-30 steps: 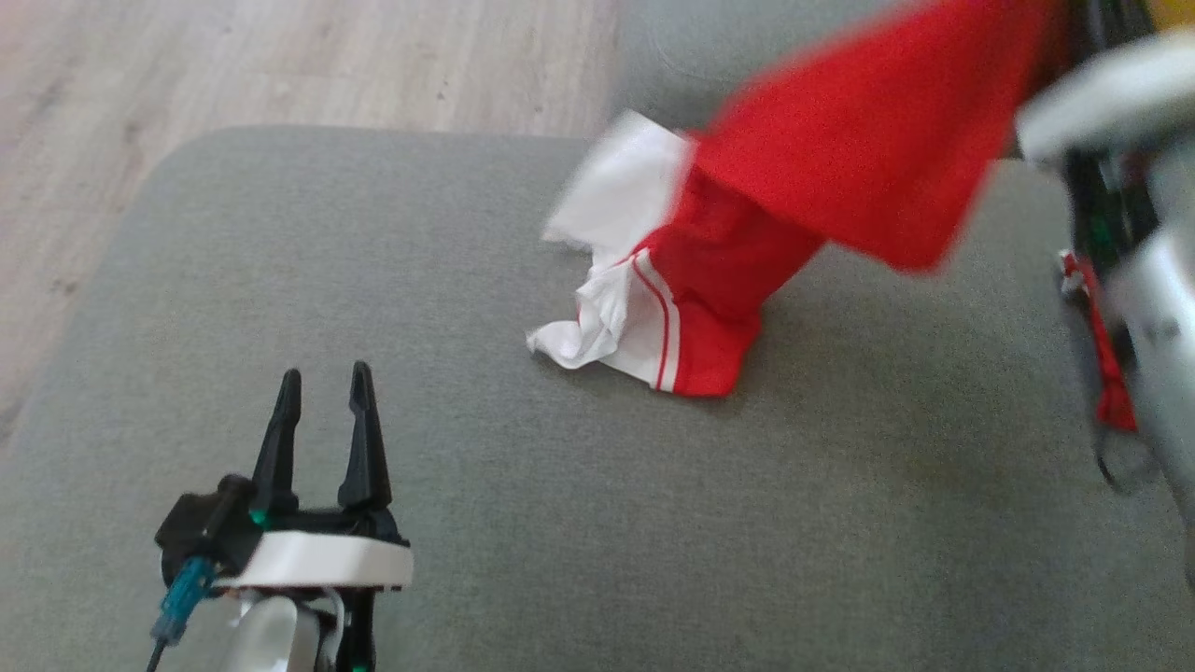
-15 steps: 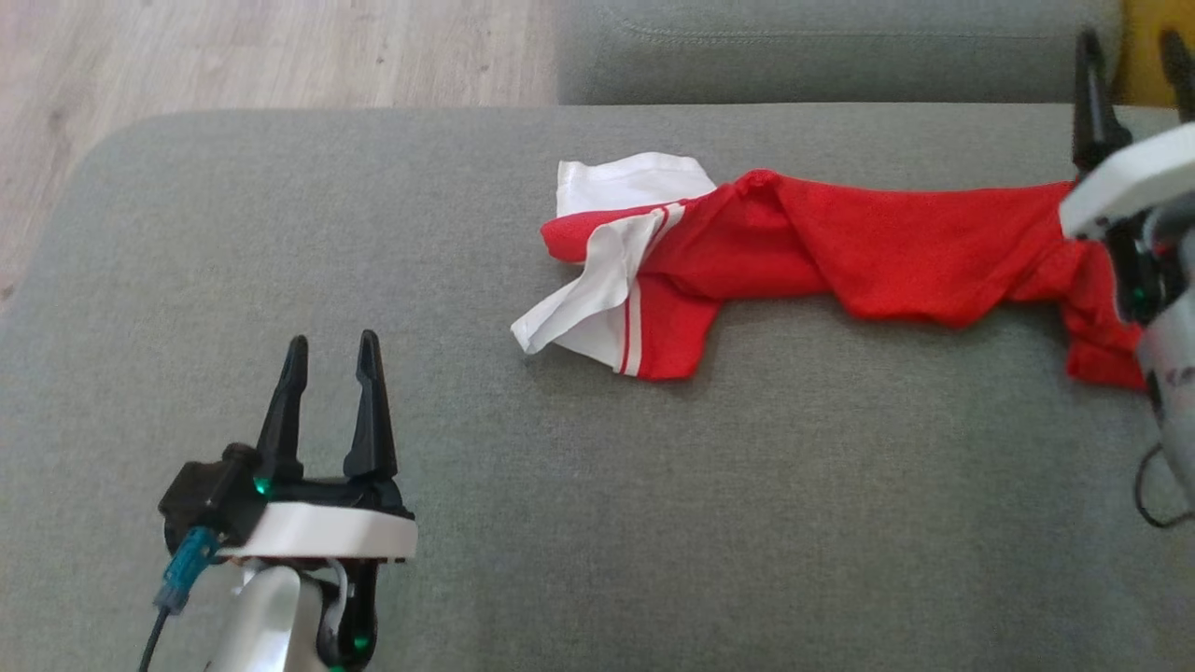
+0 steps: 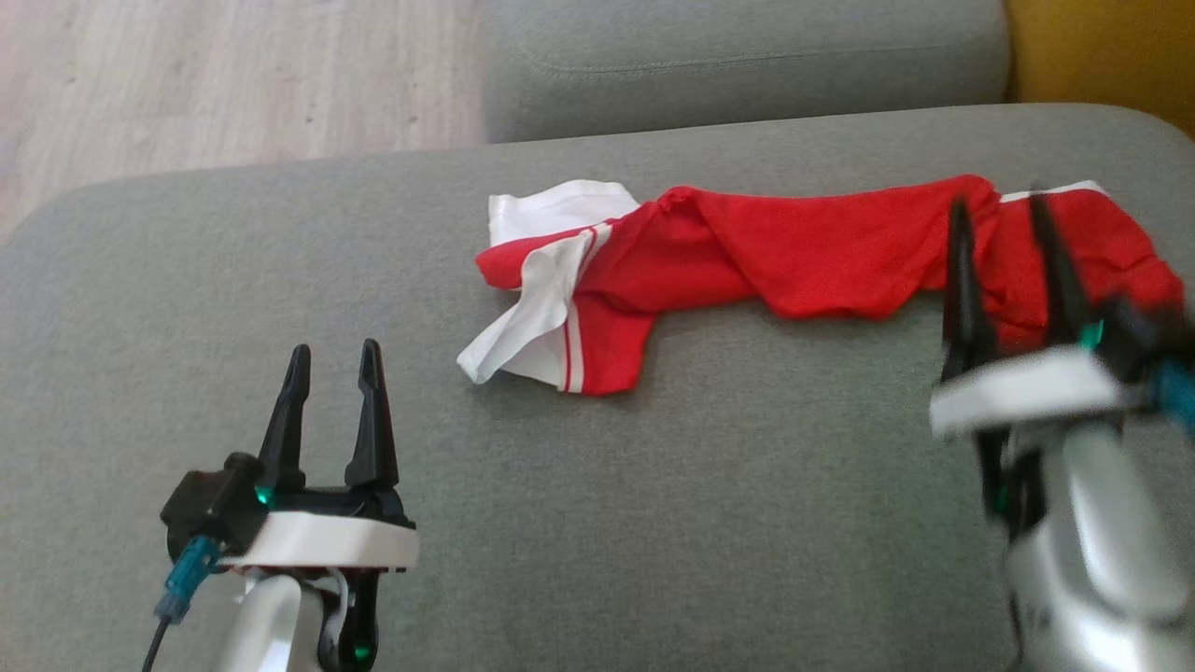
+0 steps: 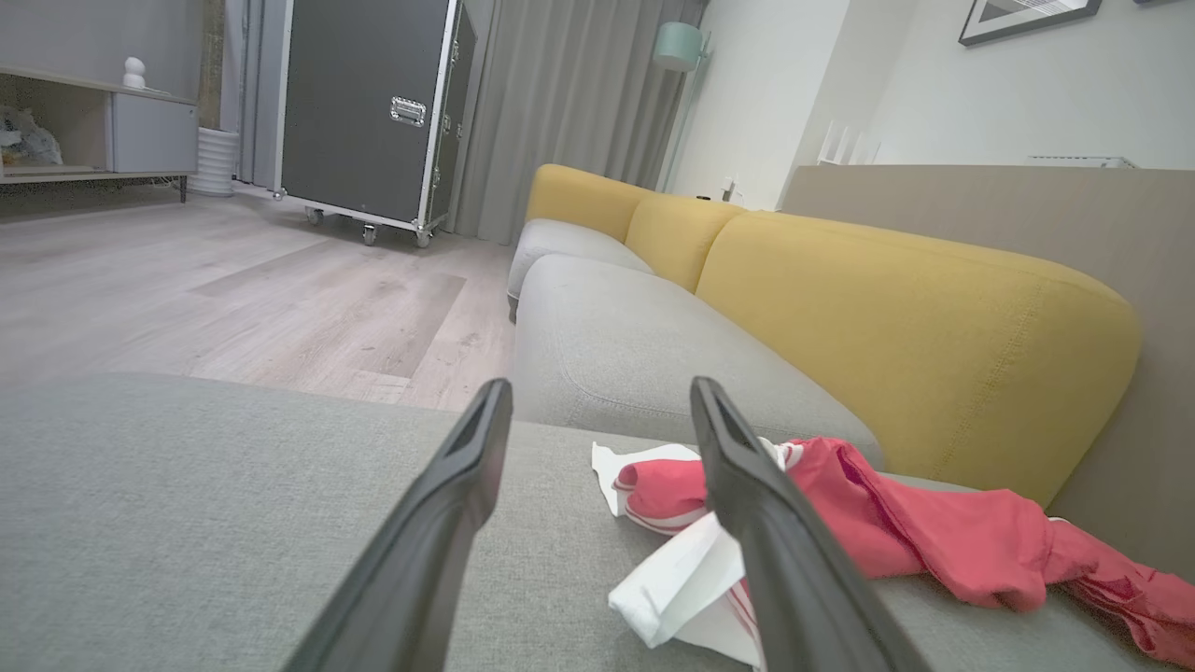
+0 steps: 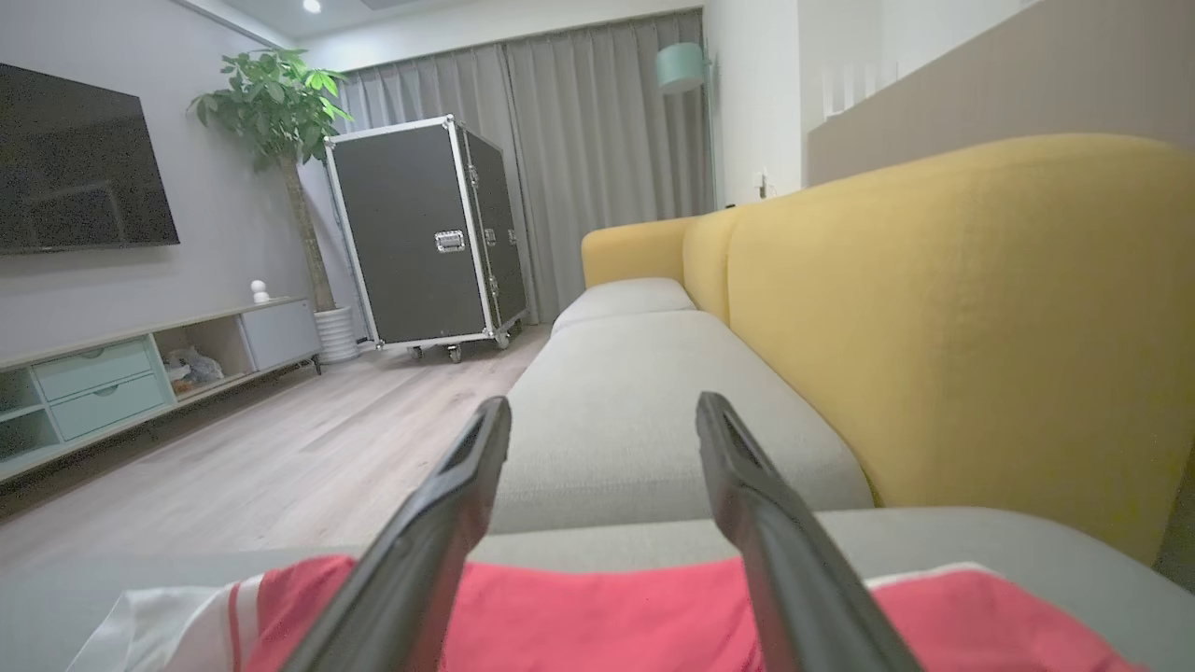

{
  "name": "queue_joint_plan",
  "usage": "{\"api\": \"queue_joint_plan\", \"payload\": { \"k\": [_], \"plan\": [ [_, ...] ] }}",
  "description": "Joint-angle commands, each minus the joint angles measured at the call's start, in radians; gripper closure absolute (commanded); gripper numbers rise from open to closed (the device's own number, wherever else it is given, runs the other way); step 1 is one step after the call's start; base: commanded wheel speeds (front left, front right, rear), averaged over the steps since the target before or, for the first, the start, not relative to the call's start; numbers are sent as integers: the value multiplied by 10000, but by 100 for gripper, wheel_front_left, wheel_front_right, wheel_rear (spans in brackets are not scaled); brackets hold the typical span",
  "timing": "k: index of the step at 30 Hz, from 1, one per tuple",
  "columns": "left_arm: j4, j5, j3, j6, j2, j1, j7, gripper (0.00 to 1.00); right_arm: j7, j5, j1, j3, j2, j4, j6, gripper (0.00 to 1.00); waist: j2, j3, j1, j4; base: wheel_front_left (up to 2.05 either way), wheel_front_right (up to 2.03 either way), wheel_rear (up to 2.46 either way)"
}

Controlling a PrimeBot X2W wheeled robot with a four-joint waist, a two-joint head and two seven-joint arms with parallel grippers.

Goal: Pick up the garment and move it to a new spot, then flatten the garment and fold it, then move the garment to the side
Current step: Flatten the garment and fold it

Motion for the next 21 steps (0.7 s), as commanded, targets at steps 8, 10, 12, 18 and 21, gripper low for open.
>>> {"api": "queue_joint_plan", "payload": {
  "k": [8,10,12,18,21],
  "plan": [
    [-207,95,156,-84,20,-232,-93,0,-62,-278,1710,-97,493,-1909,-9,0,-1,86,1,-430,0,0,0],
    [-91,191,29,-95,53,-356,-93,0,-62,-124,1761,-6,499,-2058,-9,0,-1,197,1,-509,0,0,0],
    [331,476,-476,-114,268,-695,107,0,-62,-13,1741,39,501,-2162,-9,0,-1,424,1,-638,0,0,0],
    [1584,931,-1635,-139,800,-1771,1173,0,-62,265,1628,118,503,-2231,-9,0,-1,1030,1,-1003,0,0,0],
    [2287,1371,-1934,-47,1159,-2360,1415,0,-62,376,1549,170,504,-2246,-9,0,-1,1295,1,-1186,0,0,0]
  ]
}}
